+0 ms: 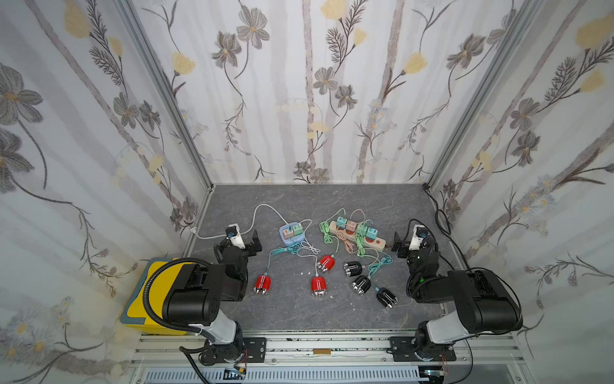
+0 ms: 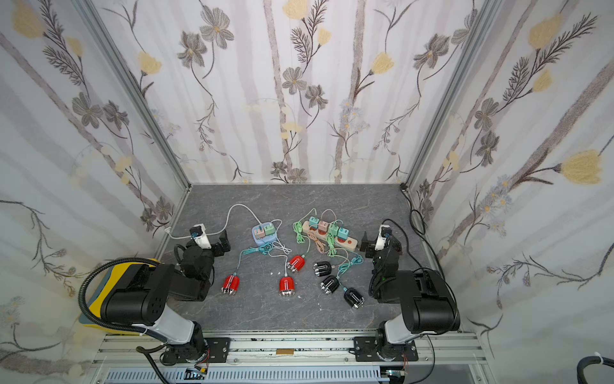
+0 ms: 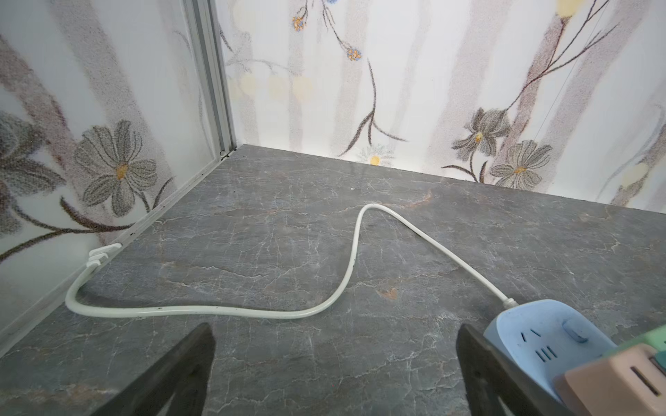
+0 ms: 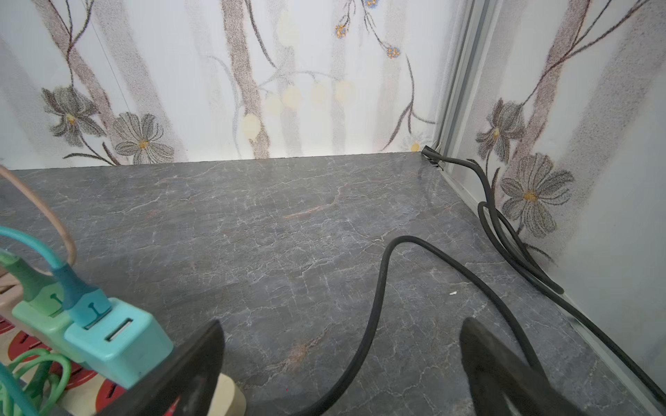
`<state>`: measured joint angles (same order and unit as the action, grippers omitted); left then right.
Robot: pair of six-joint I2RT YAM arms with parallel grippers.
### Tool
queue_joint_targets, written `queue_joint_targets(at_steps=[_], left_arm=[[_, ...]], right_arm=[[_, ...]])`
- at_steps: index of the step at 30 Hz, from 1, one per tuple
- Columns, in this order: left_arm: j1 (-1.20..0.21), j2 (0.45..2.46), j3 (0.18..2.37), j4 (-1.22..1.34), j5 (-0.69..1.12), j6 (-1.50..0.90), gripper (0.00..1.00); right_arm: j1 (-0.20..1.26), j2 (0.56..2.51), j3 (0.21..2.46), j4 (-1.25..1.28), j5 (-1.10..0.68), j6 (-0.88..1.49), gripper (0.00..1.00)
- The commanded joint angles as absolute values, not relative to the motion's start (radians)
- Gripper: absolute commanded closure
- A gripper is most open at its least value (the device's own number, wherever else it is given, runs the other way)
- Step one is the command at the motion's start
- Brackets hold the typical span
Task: Unplug the electric shaver
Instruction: Move the socket to the center of the board.
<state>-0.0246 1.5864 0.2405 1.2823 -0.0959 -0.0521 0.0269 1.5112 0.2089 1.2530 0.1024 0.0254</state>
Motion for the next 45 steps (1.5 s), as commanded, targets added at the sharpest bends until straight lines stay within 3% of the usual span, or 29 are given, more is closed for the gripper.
queue_joint_targets(at_steps=[1,32,38,45], left_arm=[[-0.025,1.587,0.247,1.327,-0.095,-0.047,0.00],[-0.025,1.588,0.248,1.327,-0.095,-0.044,0.00],[-0.025,1.592,0.161,1.497,-0.092,-0.045,0.00],[-0.026,1.539,0.202,1.379,-0.123,-0.055,0.00]], right_arm=[[0.028,1.511,0.210,1.299,0.094,0.029,0.00],[0.028,1.511,0.211,1.298,0.094,0.030,0.00],[0.028,1.500,0.152,1.400,0.194,0.066,0.00],[0.040,1.372,0.166,1.267,0.196,0.052,0.00]])
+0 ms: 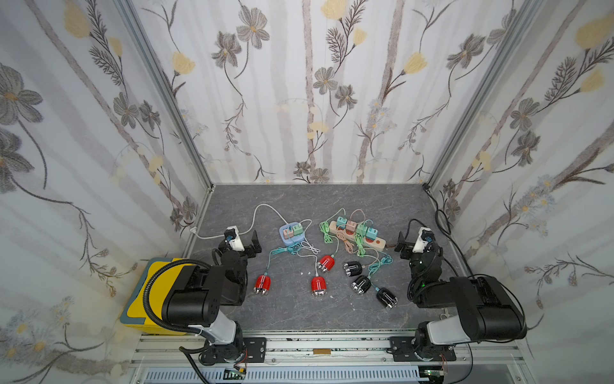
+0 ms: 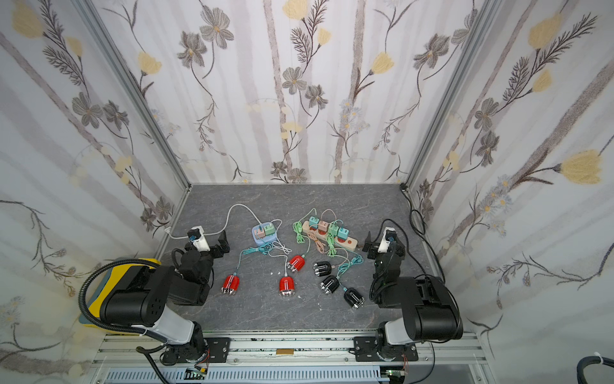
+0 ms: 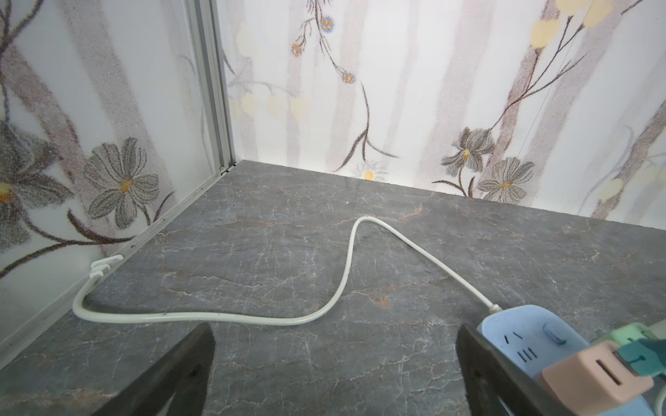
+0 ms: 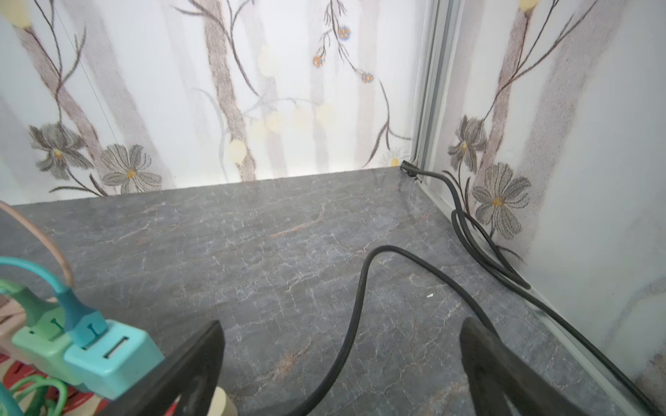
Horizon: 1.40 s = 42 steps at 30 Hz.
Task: Unplug the electric shaver
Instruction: Move the socket to the center of the board.
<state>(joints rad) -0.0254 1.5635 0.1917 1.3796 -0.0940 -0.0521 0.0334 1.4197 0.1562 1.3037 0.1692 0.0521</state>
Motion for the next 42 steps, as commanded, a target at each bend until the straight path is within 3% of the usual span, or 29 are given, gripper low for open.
queue_joint_targets(at_steps=[1,4,9,15,21,29,42], left_arm=[[-0.030,1.518,0.207,1.352,-0.128,-0.053,0.00],[-0.075,1.422,0.220,1.252,-0.194,-0.019,0.00],[-0.198,1.199,0.307,0.943,-0.286,-0.036,0.00],[-0.328,1.036,0.464,0.501,-0.252,-0.252,0.00],[-0.424,0.993,0.481,0.335,-0.119,-0.437,0.00],[-0.514,1.056,0.476,0.286,-0.054,-0.609,0.00],[-0.535,1.409,0.591,0.377,0.033,-0.735,0.00]], right_arm=[[0.048,1.331,0.176,1.222,0.202,0.042,0.00],[0.087,1.226,0.247,1.001,0.275,0.065,0.00],[0.143,1.111,0.340,0.721,0.226,0.204,0.00],[0.249,1.012,0.367,0.580,0.162,0.315,0.00],[0.322,0.993,0.389,0.449,0.036,0.409,0.01],[0.351,1.052,0.347,0.476,-0.088,0.494,0.01],[0.278,1.317,0.394,0.637,-0.261,0.633,0.00]])
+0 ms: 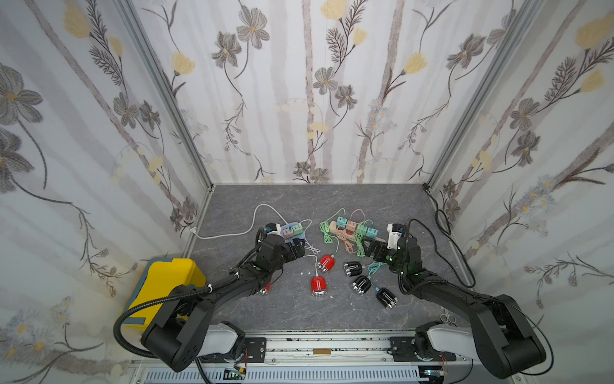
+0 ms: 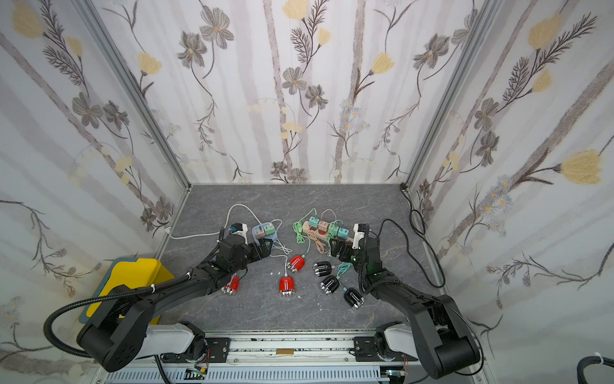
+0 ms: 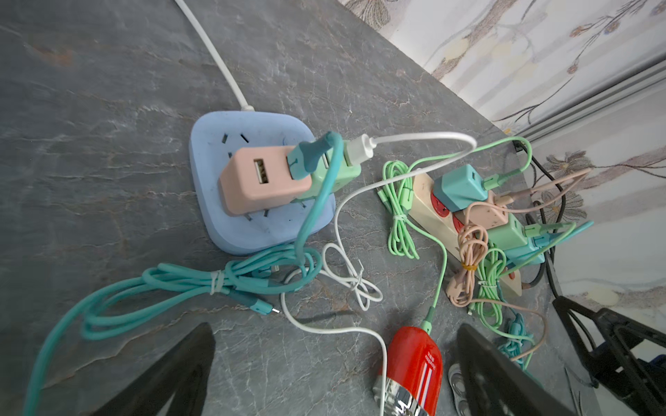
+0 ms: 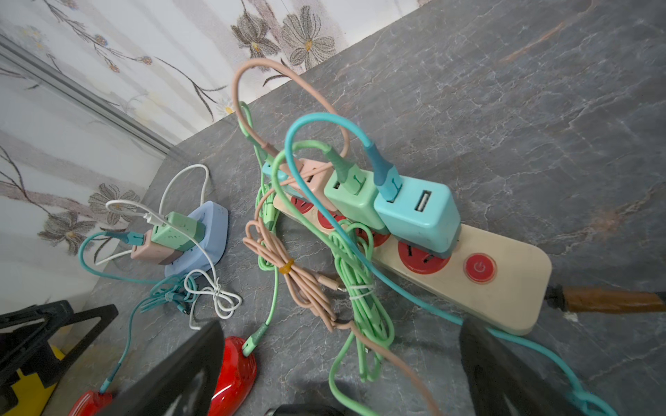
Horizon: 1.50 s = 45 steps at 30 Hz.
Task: Unplug the electric shaver
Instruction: Move the socket to the center of the board.
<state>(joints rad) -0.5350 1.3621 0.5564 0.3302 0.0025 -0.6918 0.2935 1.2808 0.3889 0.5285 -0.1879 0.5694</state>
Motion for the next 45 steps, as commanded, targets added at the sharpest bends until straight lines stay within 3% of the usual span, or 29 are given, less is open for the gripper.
queue_joint_targets(at_steps=[1,11,32,38,45], left_arm=[[-0.534,1.440,0.608,0.376,0.040,-0.740,0.00],[-0.535,1.669,0.754,0.310,0.077,-0.785,0.00],[-0.431,1.827,0.984,0.216,0.036,-0.625,0.00],[-0.463,1.755,0.919,0.294,0.081,-0.623,0.00],[-0.526,1.617,0.825,0.336,0.086,-0.616,0.00]], right_arm=[[0.271,1.339,0.400,0.653,-0.278,0.641,0.00],[0.222,1.494,0.451,0.708,-0.305,0.700,0.00],[0.154,1.722,0.634,0.723,-0.302,0.696,0.00],[0.155,1.683,0.633,0.685,-0.295,0.672,0.00],[0.206,1.498,0.511,0.618,-0.249,0.633,0.00]])
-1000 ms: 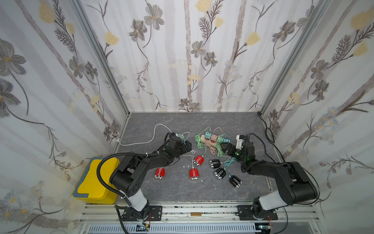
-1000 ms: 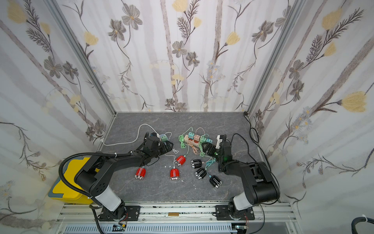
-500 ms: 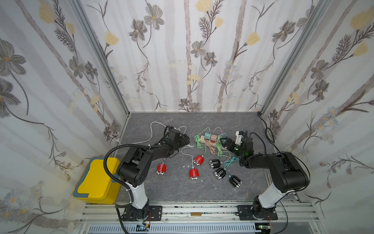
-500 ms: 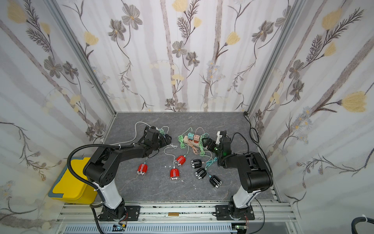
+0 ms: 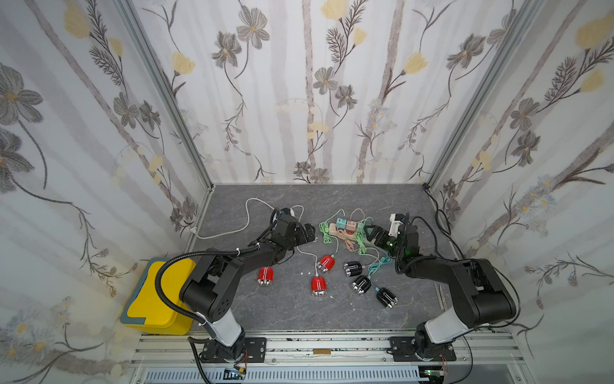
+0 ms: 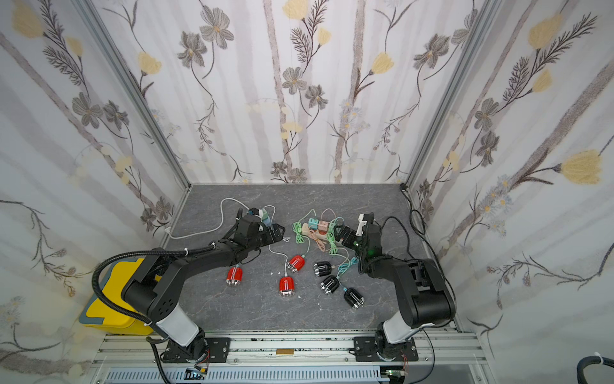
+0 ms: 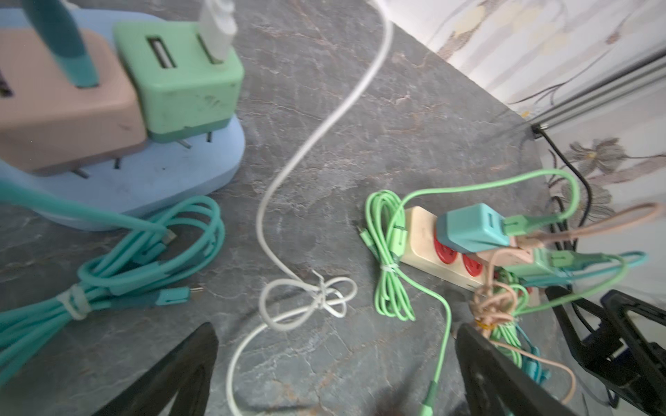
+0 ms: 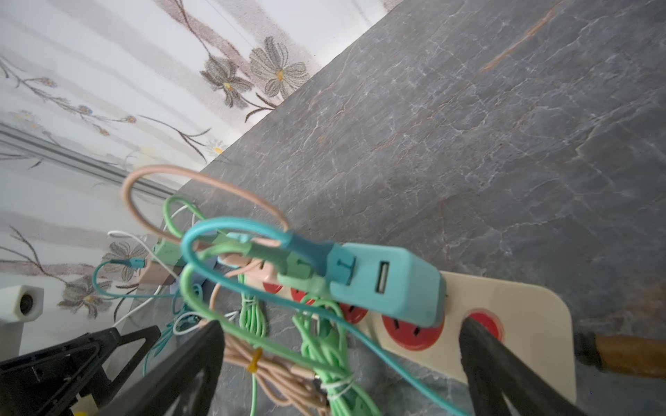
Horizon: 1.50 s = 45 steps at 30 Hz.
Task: Unplug the electric shaver
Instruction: Move the socket to the center of the board.
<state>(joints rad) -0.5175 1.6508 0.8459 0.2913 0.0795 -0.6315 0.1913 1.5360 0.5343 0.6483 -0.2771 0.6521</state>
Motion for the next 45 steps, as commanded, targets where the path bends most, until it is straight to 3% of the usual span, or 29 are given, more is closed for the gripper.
queue_joint_targets(at_steps=[1,17,30,45], left_arm=[[-0.535,1.593,0.811,0.346,0.090,-0.609,0.00],[-0.602,1.337,0.580,0.527,0.117,-0.603,0.00],[-0.602,1.358,0.558,0.564,0.121,-0.605,0.00],[-0.605,1.356,0.541,0.573,0.114,-0.621,0.00]], right_arm=[[0.218,1.483,0.501,0.603,-0.247,0.629,0.00],[0.365,1.686,0.631,0.523,-0.025,0.727,0.01],[0.378,1.847,0.847,0.464,0.107,0.718,0.01],[0.379,1.987,1.017,0.497,0.101,0.718,0.02]])
